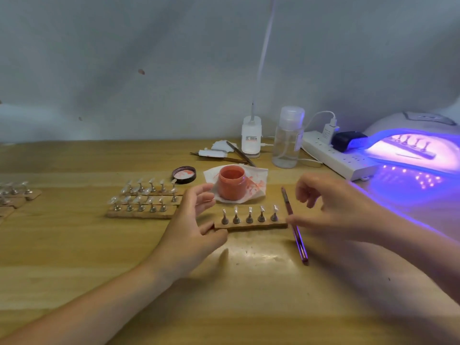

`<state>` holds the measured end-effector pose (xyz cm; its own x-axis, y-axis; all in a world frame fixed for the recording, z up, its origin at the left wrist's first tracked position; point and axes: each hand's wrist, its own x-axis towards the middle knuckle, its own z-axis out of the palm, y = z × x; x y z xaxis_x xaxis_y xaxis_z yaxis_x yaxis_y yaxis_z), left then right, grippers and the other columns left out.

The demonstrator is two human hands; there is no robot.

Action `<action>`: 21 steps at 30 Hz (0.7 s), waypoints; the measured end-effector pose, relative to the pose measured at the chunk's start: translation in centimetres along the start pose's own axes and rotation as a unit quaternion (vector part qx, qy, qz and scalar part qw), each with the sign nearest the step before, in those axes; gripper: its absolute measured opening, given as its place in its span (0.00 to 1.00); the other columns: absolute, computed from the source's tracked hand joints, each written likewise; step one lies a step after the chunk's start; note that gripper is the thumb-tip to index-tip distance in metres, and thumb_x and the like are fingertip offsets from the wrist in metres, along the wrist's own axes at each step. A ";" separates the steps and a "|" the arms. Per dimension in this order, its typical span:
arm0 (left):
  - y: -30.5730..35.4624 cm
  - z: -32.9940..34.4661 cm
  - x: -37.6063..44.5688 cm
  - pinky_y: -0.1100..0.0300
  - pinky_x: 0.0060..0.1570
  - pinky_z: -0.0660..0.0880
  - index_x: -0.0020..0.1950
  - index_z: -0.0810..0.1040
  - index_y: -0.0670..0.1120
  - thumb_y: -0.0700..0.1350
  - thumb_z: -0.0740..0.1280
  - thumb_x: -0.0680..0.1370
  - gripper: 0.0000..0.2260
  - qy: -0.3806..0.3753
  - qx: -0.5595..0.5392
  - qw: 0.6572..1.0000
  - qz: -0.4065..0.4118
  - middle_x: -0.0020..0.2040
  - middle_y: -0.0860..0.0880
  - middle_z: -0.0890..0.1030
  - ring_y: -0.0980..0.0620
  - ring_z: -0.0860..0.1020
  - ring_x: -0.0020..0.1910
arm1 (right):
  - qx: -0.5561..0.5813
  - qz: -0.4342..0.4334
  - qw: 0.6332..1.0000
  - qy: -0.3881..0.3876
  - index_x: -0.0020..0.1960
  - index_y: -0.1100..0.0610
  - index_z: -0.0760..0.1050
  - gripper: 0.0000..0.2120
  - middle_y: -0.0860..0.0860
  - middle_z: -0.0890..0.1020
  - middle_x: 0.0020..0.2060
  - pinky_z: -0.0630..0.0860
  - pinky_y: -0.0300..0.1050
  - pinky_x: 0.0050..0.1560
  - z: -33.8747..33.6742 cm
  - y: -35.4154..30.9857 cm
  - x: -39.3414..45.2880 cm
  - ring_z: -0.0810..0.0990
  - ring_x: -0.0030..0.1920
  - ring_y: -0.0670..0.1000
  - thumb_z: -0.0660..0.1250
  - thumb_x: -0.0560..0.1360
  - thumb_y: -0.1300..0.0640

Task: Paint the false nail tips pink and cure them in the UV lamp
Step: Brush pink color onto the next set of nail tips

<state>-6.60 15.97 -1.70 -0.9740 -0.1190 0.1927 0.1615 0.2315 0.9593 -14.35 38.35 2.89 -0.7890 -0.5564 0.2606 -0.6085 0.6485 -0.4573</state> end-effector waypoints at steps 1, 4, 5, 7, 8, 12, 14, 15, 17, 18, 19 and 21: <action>-0.1 -0.1 0.2 0.74 0.47 0.72 0.55 0.65 0.63 0.34 0.71 0.69 0.28 -0.029 0.018 0.999 0.006 0.58 0.58 0.70 0.66 0.69 0.61 | 0.004 0.019 1.000 0.005 0.35 0.48 0.67 0.16 0.46 0.75 0.34 0.68 0.33 0.35 -0.4 0.2 -0.2 0.73 0.35 0.46 0.75 0.64 0.50; -0.1 -0.2 0.9 0.70 0.51 0.75 0.56 0.65 0.63 0.37 0.73 0.68 0.28 -0.059 0.074 0.995 0.031 0.55 0.57 0.72 0.63 0.74 0.56 | 0.028 0.073 0.997 -0.021 0.34 0.53 0.67 0.16 0.47 0.73 0.29 0.68 0.34 0.30 -0.5 0.7 -0.7 0.69 0.28 0.45 0.74 0.67 0.49; 0.0 -0.2 1.2 0.68 0.51 0.76 0.56 0.66 0.63 0.39 0.74 0.68 0.27 -0.057 0.092 0.993 0.037 0.54 0.56 0.73 0.63 0.76 0.53 | 0.022 0.074 0.996 -0.031 0.33 0.53 0.68 0.16 0.47 0.73 0.28 0.67 0.34 0.29 -0.2 0.7 -0.8 0.68 0.28 0.44 0.73 0.67 0.49; 0.2 -0.3 1.7 0.66 0.50 0.76 0.55 0.66 0.62 0.42 0.75 0.66 0.26 -0.047 0.128 0.990 0.045 0.51 0.56 0.74 0.62 0.77 0.47 | 0.001 0.066 0.997 -0.045 0.32 0.52 0.68 0.15 0.45 0.72 0.27 0.67 0.33 0.30 0.3 0.7 -0.5 0.69 0.26 0.43 0.73 0.68 0.49; 0.2 -0.4 1.9 0.67 0.48 0.76 0.54 0.66 0.62 0.44 0.76 0.65 0.26 -0.042 0.149 0.987 0.051 0.50 0.56 0.74 0.62 0.77 0.45 | 0.004 0.070 0.996 -0.051 0.32 0.52 0.68 0.14 0.45 0.73 0.27 0.67 0.32 0.28 0.5 0.8 -0.2 0.71 0.25 0.41 0.72 0.69 0.51; 0.2 -0.3 2.3 0.70 0.43 0.73 0.51 0.70 0.60 0.49 0.76 0.65 0.21 -0.054 0.224 0.970 0.073 0.43 0.56 0.76 0.63 0.75 0.43 | 0.000 0.101 0.993 -0.056 0.34 0.52 0.69 0.12 0.45 0.75 0.28 0.67 0.30 0.25 0.7 1.3 0.9 0.72 0.23 0.41 0.71 0.70 0.53; 0.1 -0.1 2.4 0.69 0.43 0.73 0.48 0.72 0.60 0.49 0.75 0.66 0.17 -0.055 0.241 0.966 0.081 0.42 0.58 0.77 0.63 0.75 0.44 | -0.042 0.098 0.993 -0.060 0.35 0.51 0.69 0.11 0.44 0.74 0.29 0.67 0.29 0.29 1.0 1.5 1.1 0.71 0.28 0.41 0.70 0.71 0.54; 0.0 0.0 2.4 0.69 0.43 0.73 0.47 0.73 0.60 0.49 0.75 0.66 0.16 -0.051 0.239 0.966 0.082 0.42 0.58 0.77 0.63 0.75 0.44 | -0.053 0.096 0.992 -0.064 0.35 0.50 0.69 0.11 0.43 0.74 0.30 0.67 0.30 0.30 1.0 1.5 1.1 0.71 0.30 0.41 0.69 0.71 0.54; -0.1 0.1 2.5 0.71 0.43 0.72 0.47 0.73 0.59 0.47 0.75 0.66 0.15 -0.047 0.223 0.970 0.079 0.42 0.58 0.77 0.64 0.74 0.44 | -0.069 0.092 0.990 -0.075 0.36 0.48 0.68 0.10 0.43 0.75 0.32 0.65 0.31 0.30 1.0 1.6 1.0 0.71 0.33 0.40 0.67 0.72 0.55; -0.1 0.1 2.6 0.72 0.42 0.71 0.47 0.74 0.59 0.47 0.75 0.67 0.15 -0.049 0.219 0.972 0.075 0.42 0.57 0.77 0.64 0.74 0.44 | -0.081 0.093 0.988 -0.088 0.36 0.48 0.67 0.10 0.43 0.75 0.32 0.64 0.31 0.30 0.7 1.6 1.0 0.71 0.33 0.40 0.67 0.72 0.56; -0.1 0.1 2.6 0.73 0.42 0.71 0.47 0.73 0.59 0.47 0.75 0.67 0.15 -0.053 0.218 0.972 0.070 0.42 0.57 0.77 0.65 0.74 0.44 | -0.095 0.096 0.985 -0.105 0.37 0.47 0.66 0.10 0.42 0.75 0.32 0.64 0.31 0.29 0.5 1.5 1.0 0.71 0.33 0.39 0.67 0.72 0.56; 0.0 0.2 2.8 0.74 0.41 0.70 0.46 0.73 0.58 0.47 0.75 0.67 0.14 -0.061 0.217 0.972 0.060 0.42 0.57 0.77 0.66 0.73 0.44 | -0.120 0.095 0.978 -0.138 0.37 0.47 0.66 0.10 0.42 0.74 0.32 0.63 0.32 0.29 0.1 1.3 1.0 0.71 0.33 0.39 0.66 0.72 0.56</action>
<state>-9.33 15.78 -1.24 -0.9682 0.0429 0.2464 0.2182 0.6261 0.7486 -15.96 38.58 2.51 -0.8568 -0.5116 -0.0654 -0.4816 0.8390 -0.2533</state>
